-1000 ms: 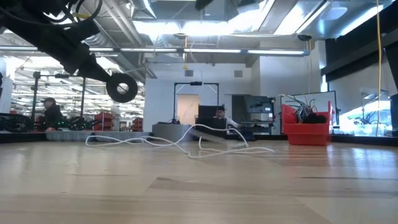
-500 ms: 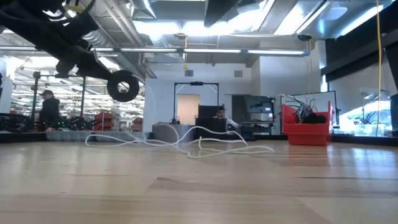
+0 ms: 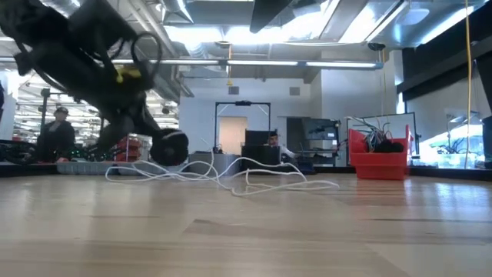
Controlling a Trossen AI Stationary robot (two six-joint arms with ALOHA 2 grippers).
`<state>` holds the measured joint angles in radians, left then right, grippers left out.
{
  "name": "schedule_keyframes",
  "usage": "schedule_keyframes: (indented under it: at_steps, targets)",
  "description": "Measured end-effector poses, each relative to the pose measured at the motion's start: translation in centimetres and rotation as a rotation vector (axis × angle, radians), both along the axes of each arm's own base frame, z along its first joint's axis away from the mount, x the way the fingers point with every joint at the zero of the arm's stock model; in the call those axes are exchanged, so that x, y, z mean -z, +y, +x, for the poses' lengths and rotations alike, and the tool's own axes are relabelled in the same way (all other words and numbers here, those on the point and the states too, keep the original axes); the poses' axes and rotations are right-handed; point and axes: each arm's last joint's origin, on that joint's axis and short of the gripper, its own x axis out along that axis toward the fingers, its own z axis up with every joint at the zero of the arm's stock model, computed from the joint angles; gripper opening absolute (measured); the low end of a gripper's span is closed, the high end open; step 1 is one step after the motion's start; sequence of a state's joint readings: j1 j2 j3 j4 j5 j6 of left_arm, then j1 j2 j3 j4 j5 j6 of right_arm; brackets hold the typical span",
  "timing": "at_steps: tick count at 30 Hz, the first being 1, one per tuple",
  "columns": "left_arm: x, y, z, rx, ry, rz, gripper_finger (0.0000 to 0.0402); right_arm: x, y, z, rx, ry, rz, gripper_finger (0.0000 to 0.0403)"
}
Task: Coil cords
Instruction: Uncoil the white wire from the black spool, then return to Home Position
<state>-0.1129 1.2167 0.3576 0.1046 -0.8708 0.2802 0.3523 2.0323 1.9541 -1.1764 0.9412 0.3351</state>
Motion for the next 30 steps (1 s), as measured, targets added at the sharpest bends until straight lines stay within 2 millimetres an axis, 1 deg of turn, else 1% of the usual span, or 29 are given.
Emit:
schedule_keyframes:
  at_steps: [3, 6, 9, 12, 15, 20, 22, 26, 28, 30]
  targets:
    - [1.2, 0.1, 0.5, -0.005, 0.049, 0.019, 0.0, 0.0, 0.0, 0.0, -0.001, 0.0, 0.004, 0.0115]
    - [1.9, 0.0, 0.9, 0.01, 0.07, 0.018, 0.0, 0.0, 0.0, 0.1, -0.004, -0.003, 0.011, 0.0115]
    - [2.2, 0.0, 1.0, 0.011, 0.093, 0.024, 0.0, 0.0, 0.0, 0.1, -0.004, -0.003, 0.011, 0.0115]
    - [2.2, 0.0, 1.0, -0.002, 0.069, 0.007, 0.0006, 0.0, 0.0, 0.1, -0.004, -0.004, 0.011, 0.0115]
    - [2.1, -0.1, 1.0, 0.001, 0.051, -0.013, 0.0029, 0.0, 0.1, 0.2, -0.004, -0.018, 0.017, 0.0115]
    - [2.1, -0.4, 1.0, 0.015, 0.05, -0.015, 0.0083, 0.0, 0.1, 0.2, -0.004, -0.023, 0.019, 0.0115]
    - [1.9, -0.7, 1.1, 0.035, 0.059, -0.008, 0.0102, 0.0, 0.1, 0.2, -0.004, -0.022, 0.018, 0.0115]
    - [0.6, -1.6, 1.6, 0.071, 0.067, -0.048, 0.0125, 0.0, 0.0, 0.3, -0.015, -0.009, 0.009, 0.0115]
    - [-0.2, -2.0, 1.7, 0.092, 0.097, -0.115, 0.0131, 0.0, 0.0, 0.2, -0.016, -0.006, 0.007, 0.0115]
    - [-1.1, -2.4, 1.6, 0.118, 0.134, -0.225, 0.0133, 0.0, 0.0, 0.2, -0.016, -0.004, 0.006, 0.0115]
